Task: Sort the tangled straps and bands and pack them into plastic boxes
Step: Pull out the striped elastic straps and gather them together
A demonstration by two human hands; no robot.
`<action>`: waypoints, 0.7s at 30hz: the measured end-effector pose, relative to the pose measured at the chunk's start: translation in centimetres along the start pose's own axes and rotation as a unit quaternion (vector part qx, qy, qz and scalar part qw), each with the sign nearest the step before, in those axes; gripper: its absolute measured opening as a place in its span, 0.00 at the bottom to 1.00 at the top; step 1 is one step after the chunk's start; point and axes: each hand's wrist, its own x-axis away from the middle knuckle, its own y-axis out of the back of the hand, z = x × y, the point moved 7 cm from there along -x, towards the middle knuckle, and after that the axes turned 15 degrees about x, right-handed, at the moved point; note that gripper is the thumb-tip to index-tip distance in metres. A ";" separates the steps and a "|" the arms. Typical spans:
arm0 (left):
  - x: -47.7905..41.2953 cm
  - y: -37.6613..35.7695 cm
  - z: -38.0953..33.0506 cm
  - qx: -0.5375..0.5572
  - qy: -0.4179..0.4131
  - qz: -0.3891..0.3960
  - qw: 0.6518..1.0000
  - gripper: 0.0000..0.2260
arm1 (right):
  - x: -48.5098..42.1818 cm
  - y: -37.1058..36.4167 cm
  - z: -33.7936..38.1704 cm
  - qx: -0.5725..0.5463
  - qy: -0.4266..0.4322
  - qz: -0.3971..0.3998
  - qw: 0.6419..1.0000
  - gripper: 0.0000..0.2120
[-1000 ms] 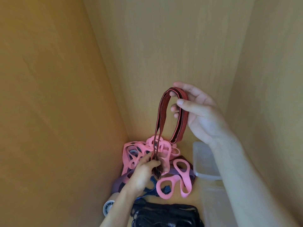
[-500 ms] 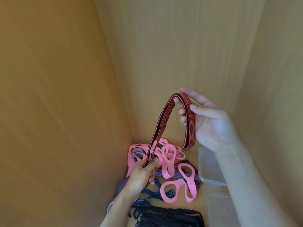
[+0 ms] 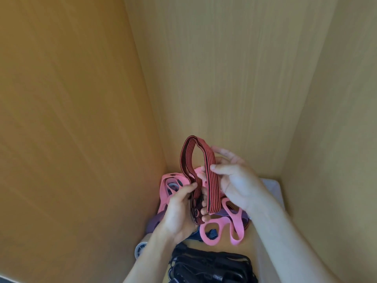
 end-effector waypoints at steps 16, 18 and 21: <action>1.1 1.1 1.9 -0.156 0.030 -0.004 0.987 0.02 | 0.6 4.2 -7.4 0.296 -0.054 -0.140 0.943 0.13; 1.5 1.4 2.4 -0.151 0.049 0.014 0.987 0.04 | 0.8 4.2 -9.1 0.298 -0.109 -0.064 0.946 0.17; 1.8 2.2 3.0 -0.192 0.054 0.038 0.979 0.07 | 1.7 3.7 -11.7 0.272 -0.184 0.030 0.944 0.40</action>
